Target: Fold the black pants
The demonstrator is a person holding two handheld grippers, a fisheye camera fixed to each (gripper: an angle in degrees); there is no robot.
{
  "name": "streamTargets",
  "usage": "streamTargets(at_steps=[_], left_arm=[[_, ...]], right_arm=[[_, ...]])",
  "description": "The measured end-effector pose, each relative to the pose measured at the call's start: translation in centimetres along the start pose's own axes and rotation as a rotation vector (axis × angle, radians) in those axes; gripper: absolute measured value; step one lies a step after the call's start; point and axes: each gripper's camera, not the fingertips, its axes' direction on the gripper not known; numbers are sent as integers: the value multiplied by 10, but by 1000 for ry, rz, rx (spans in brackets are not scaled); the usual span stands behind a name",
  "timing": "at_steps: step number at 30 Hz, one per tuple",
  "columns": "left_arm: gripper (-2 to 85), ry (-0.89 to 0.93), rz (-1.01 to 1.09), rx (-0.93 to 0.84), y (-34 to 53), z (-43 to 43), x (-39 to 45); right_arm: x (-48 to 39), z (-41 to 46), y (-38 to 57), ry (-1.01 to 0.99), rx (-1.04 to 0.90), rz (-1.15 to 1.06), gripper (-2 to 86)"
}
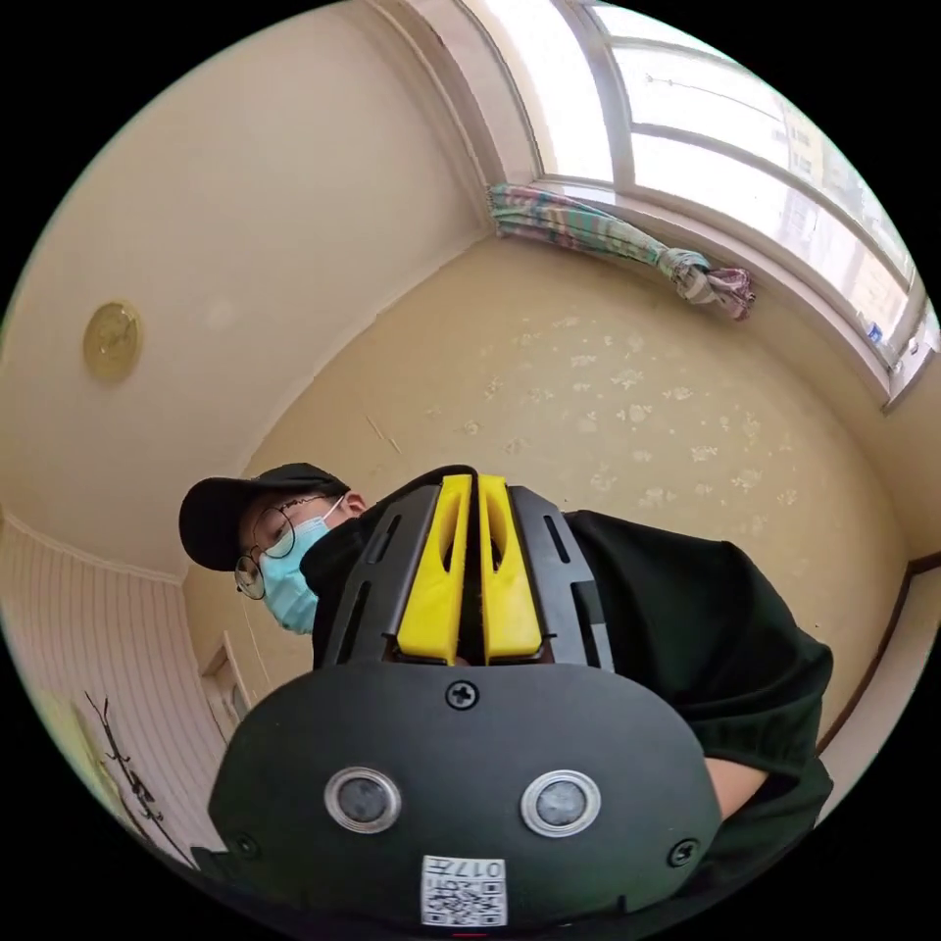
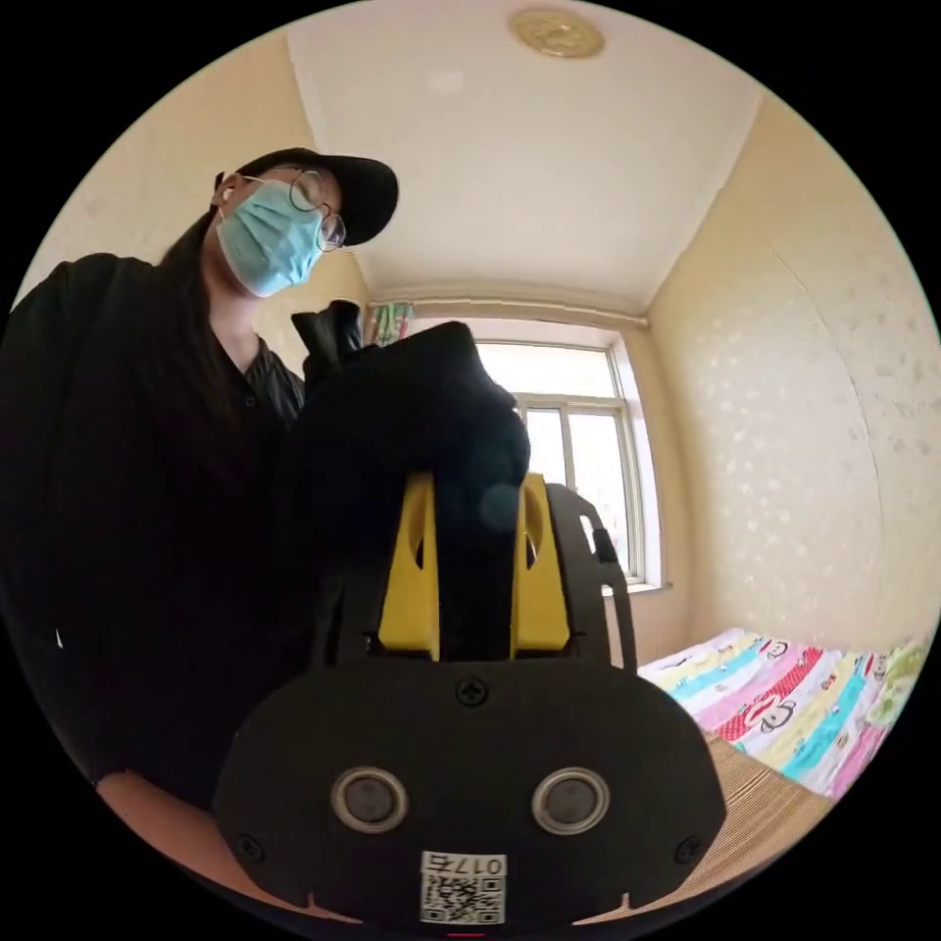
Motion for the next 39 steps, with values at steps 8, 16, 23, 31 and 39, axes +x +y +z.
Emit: streamTargets(at_steps=[8,16,23,31,39], left_arm=[[-4,-971,167,-287,-35,-33,132],[15,-1914,-311,-456,10,-97,115],[116,-2104,-543,-806,88,-150,14],[186,-1910,-191,-1671,148,-105,-127],[36,-1882,329,-1560,119,-85,-210]], right_arm=[[3,31,-104,128,46,147,40],[-18,136,-153,361,54,94,43],[-51,252,-180,563,-18,-147,44],[-35,283,-230,639,-26,-204,43],[17,283,-253,677,-122,-144,40]])
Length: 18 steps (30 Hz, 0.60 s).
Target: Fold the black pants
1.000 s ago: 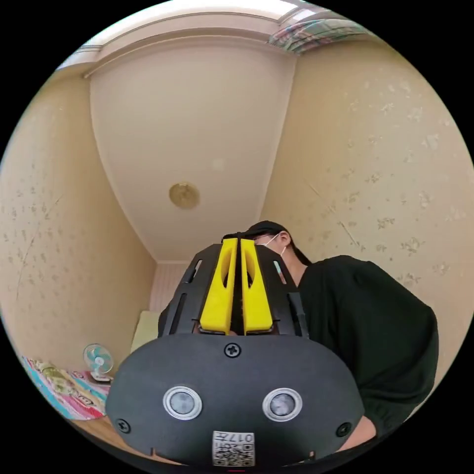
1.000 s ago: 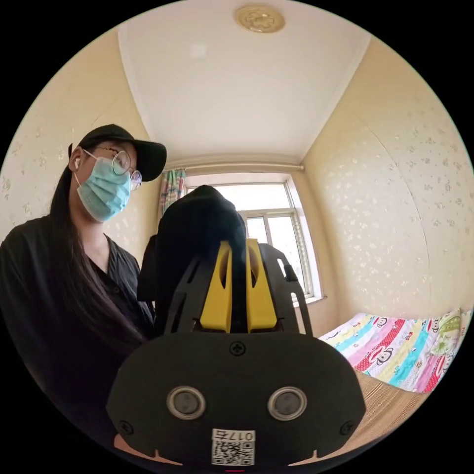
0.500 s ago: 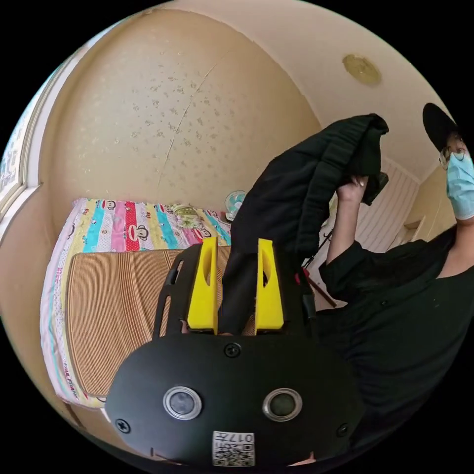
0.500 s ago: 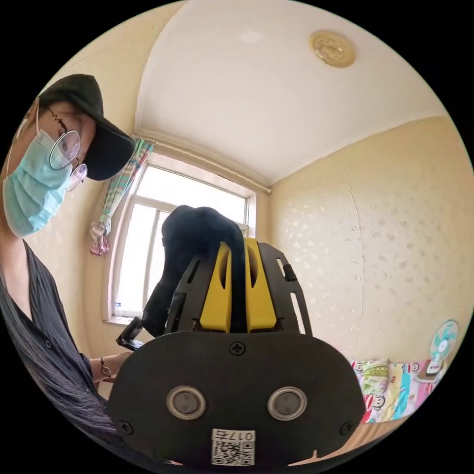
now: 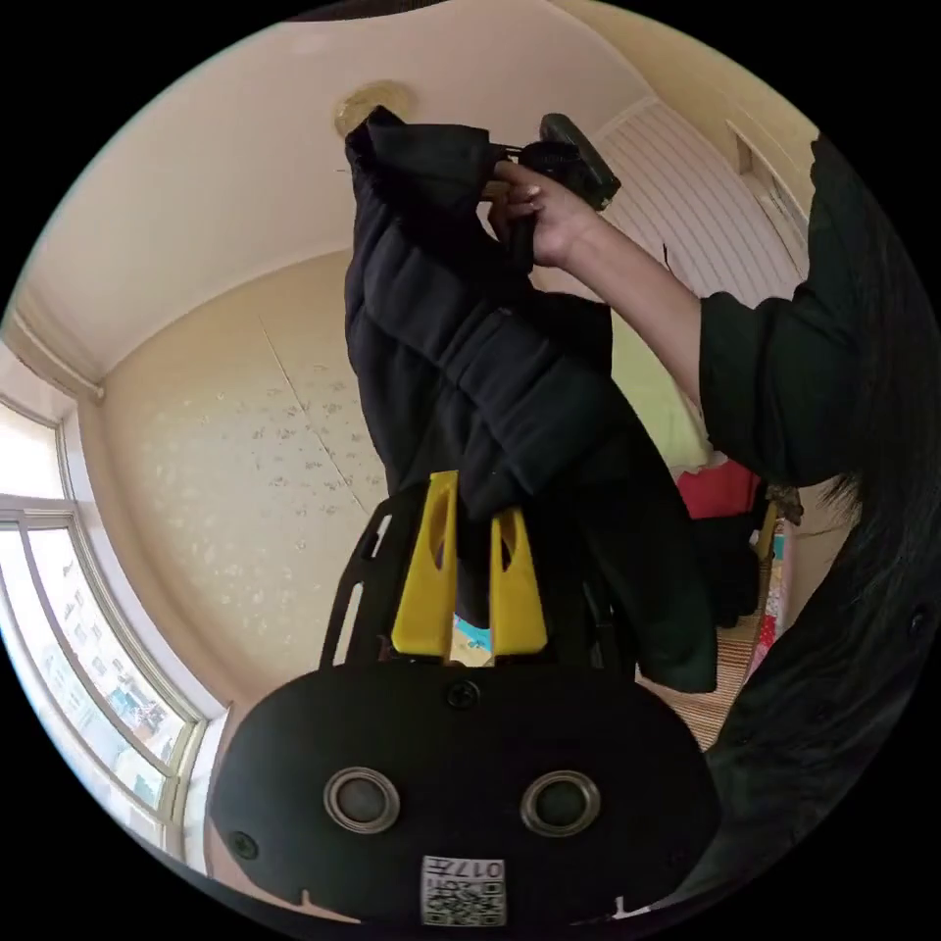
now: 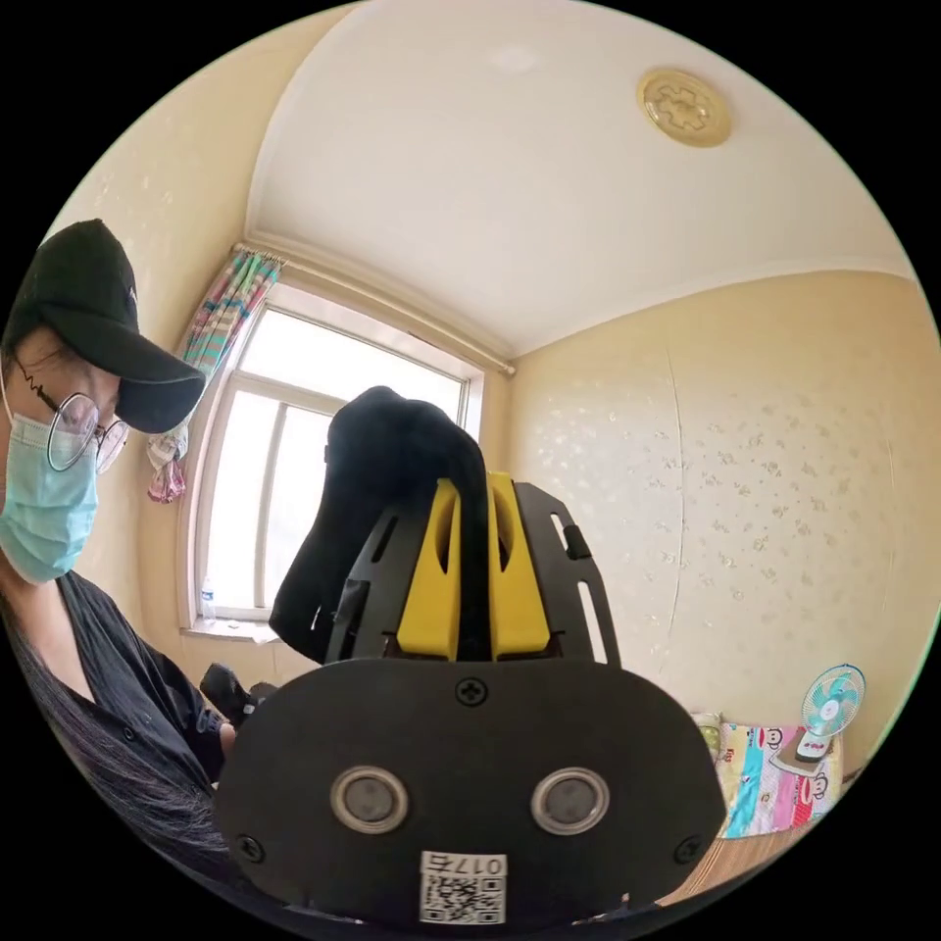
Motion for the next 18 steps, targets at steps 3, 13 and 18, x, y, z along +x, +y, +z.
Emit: streamTargets(at_steps=[3,13,18], left_arm=[[4,268,-314,214,-4,-23,-102],[37,-6,-806,88,-13,91,-402],[101,-210,-1024,-450,90,295,-556]], right_arm=[[26,-3,4,71,-59,6,40],[225,211,94,341,-490,221,59],[400,421,240,567,-916,296,76]])
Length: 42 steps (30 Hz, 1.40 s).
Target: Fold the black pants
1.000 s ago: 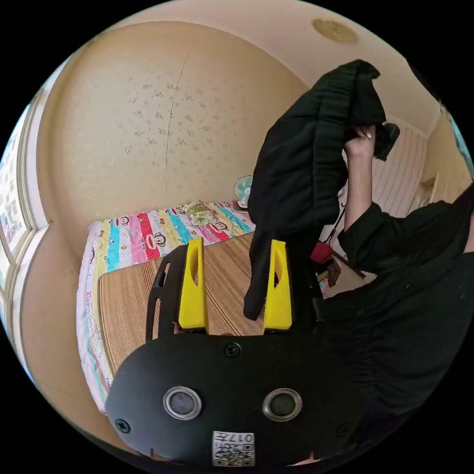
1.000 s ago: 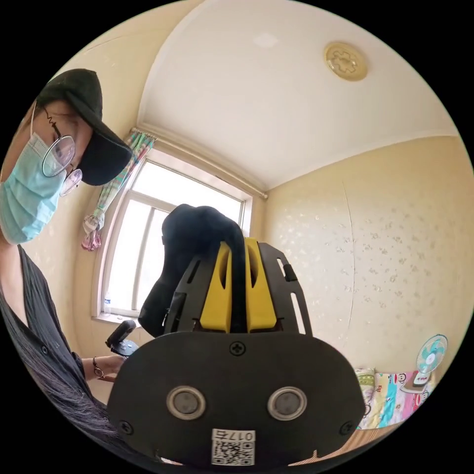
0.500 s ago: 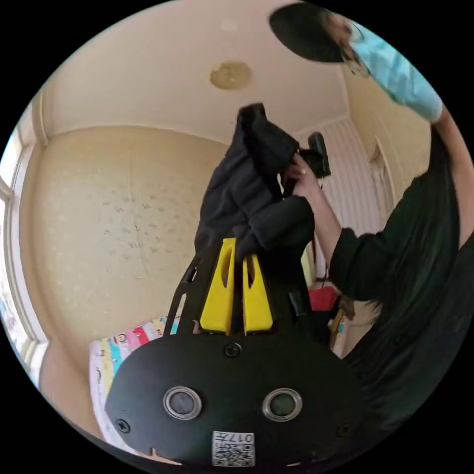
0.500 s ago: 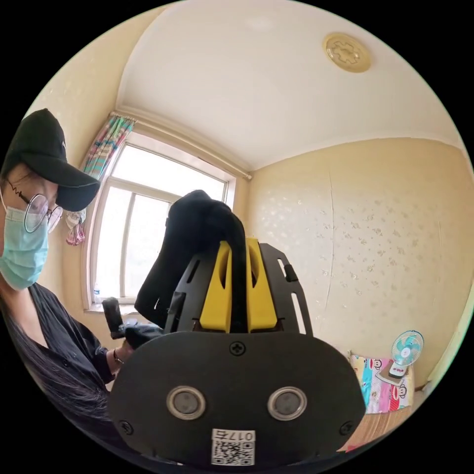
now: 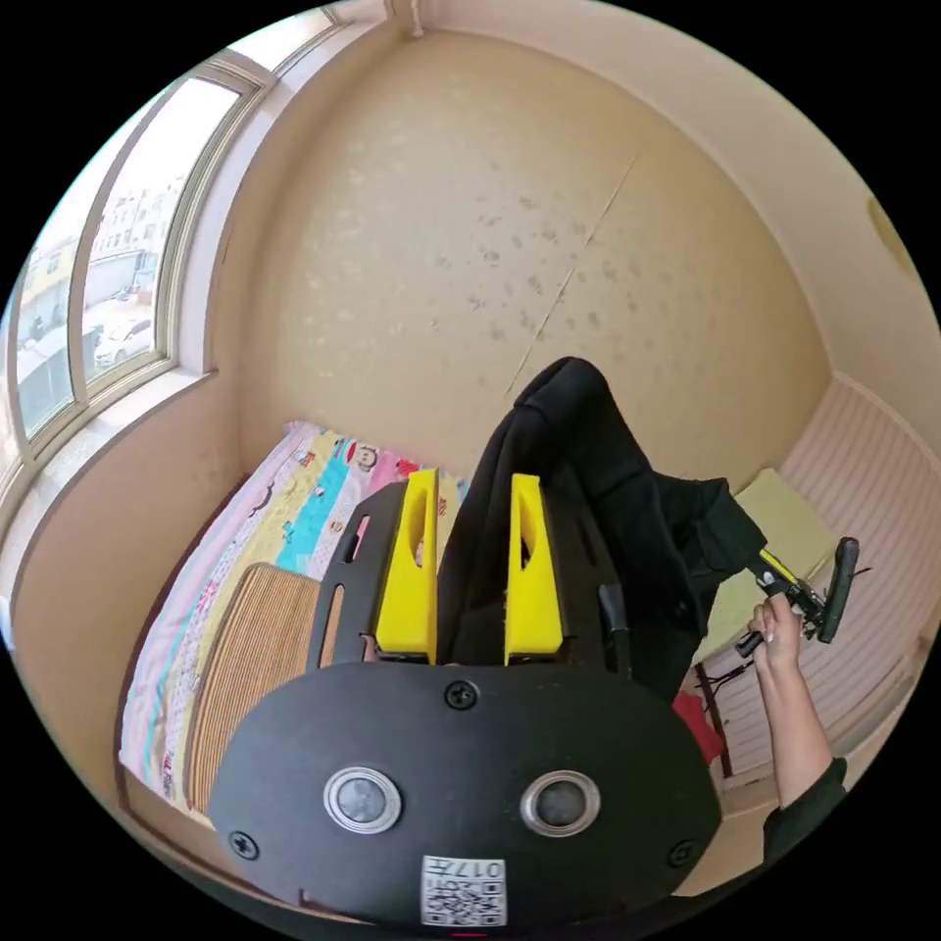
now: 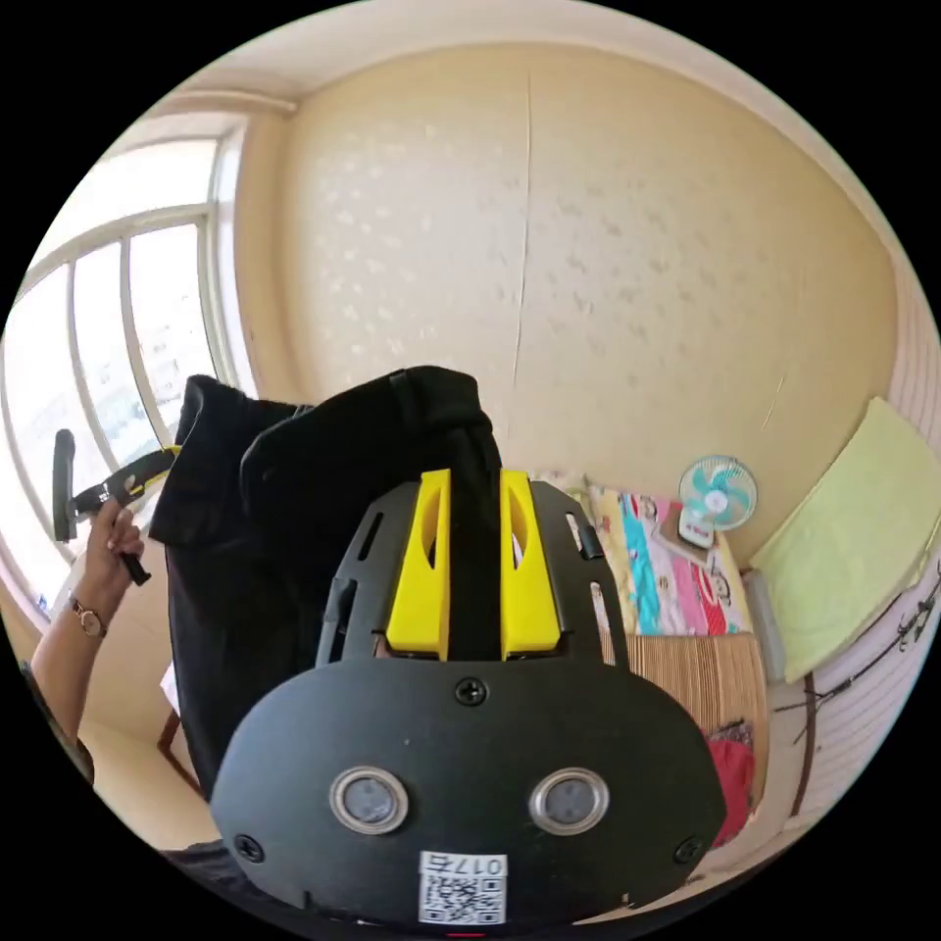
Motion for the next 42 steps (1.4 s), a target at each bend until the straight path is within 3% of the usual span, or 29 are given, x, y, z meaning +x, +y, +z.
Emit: streamTargets(at_steps=[2,4,7,10,12,14,18,20,22,24,25,26,29,31,34,36,39,42], left_arm=[[98,-172,-22,-192,6,62,-56],[95,-198,24,-279,38,92,-100],[92,-258,34,-510,134,138,-186],[91,-310,-48,-798,245,163,-279],[95,-357,-98,-908,296,161,-323],[111,-289,-144,-991,340,151,-359],[114,-245,-155,-1057,376,131,-382],[96,-229,-165,-1095,391,119,-386],[52,-266,-98,-1110,381,106,-381],[27,-122,-58,-1203,367,93,-382],[23,25,-39,-1144,348,67,-387],[21,58,-32,-1061,332,35,-402],[15,-209,-135,-1074,316,-20,-469],[15,-288,-222,-1117,312,-44,-500],[47,-197,-336,-1056,298,-79,-519],[58,-161,-375,-1021,289,-91,-514],[72,-17,-333,-1012,271,-85,-471],[108,220,-217,-1023,245,-63,-390]], right_arm=[[26,87,28,-57,-146,88,78],[32,140,81,-107,-194,31,80],[46,243,206,-107,-449,-58,84],[81,320,341,-101,-755,-2,87],[108,340,403,-118,-872,74,90],[142,341,461,-126,-943,157,99],[186,324,525,-101,-1034,254,118],[208,313,569,-90,-1167,291,124],[223,289,578,-92,-1153,263,119],[245,266,578,-103,-1156,239,99],[264,248,577,-114,-1127,248,97],[285,230,576,-129,-1098,270,97],[344,196,574,-130,-1029,357,104],[375,186,574,-168,-987,424,105],[401,188,593,-279,-1034,404,89],[420,168,603,-229,-993,352,60],[475,124,605,-346,-935,515,30],[507,54,579,-402,-827,496,19]])
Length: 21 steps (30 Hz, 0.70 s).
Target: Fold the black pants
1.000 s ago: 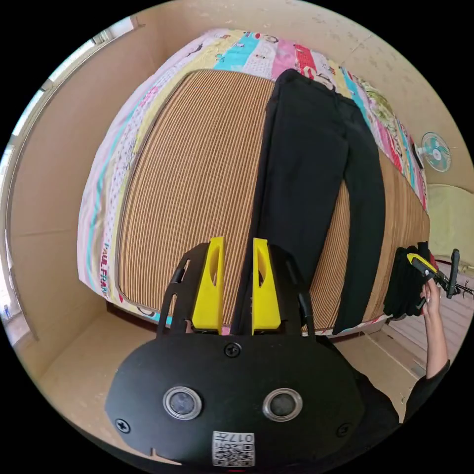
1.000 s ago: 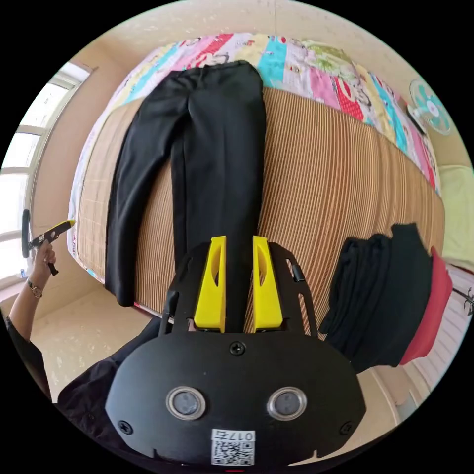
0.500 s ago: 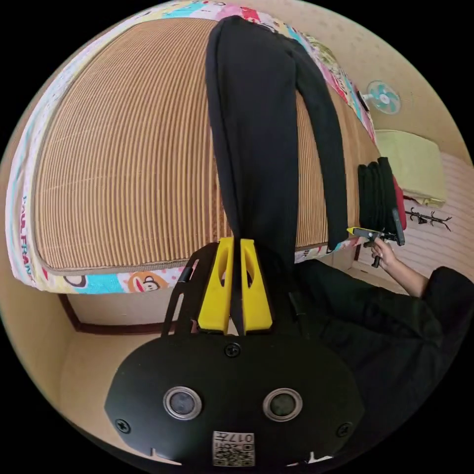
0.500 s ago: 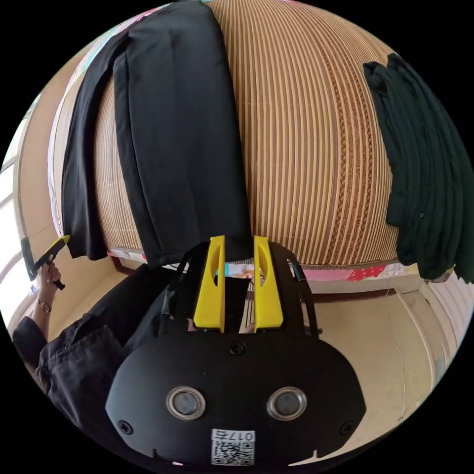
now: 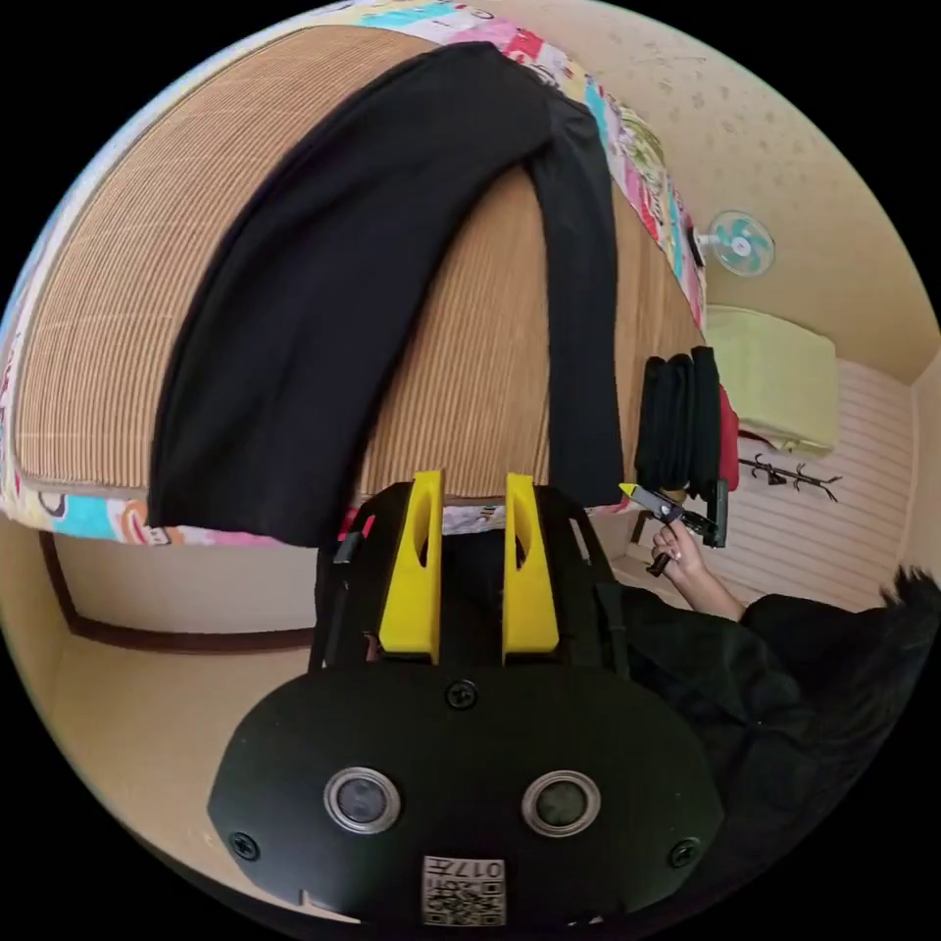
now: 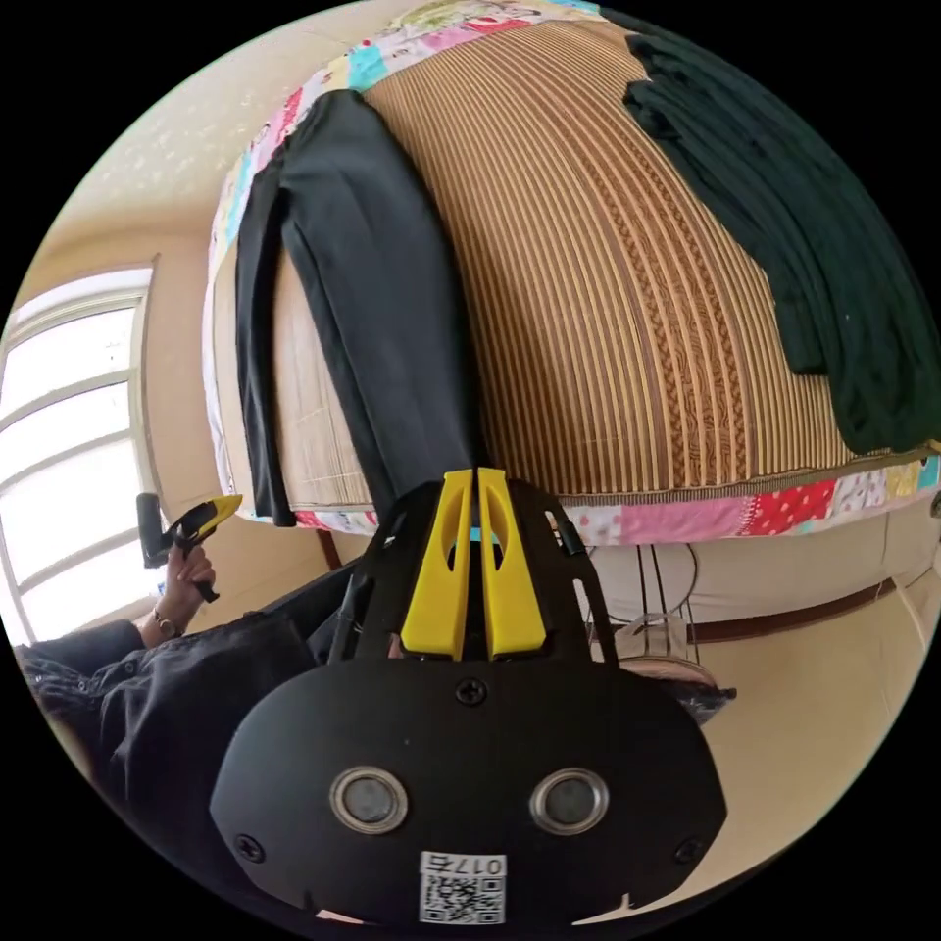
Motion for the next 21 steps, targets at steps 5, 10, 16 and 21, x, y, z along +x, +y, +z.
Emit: streamTargets(at_steps=[5,10,16,21], left_arm=[[182,146,258,-119,-37,27,166],[102,-100,308,-232,-37,46,224],[22,-70,65,-186,-3,18,167],[12,230,-76,-27,27,-37,129]], right_arm=[[-52,-100,44,-202,28,-295,13],[-67,-118,55,-124,-100,-472,12],[32,-114,-33,371,-399,-538,25],[84,-183,-236,-49,-44,-344,119]])
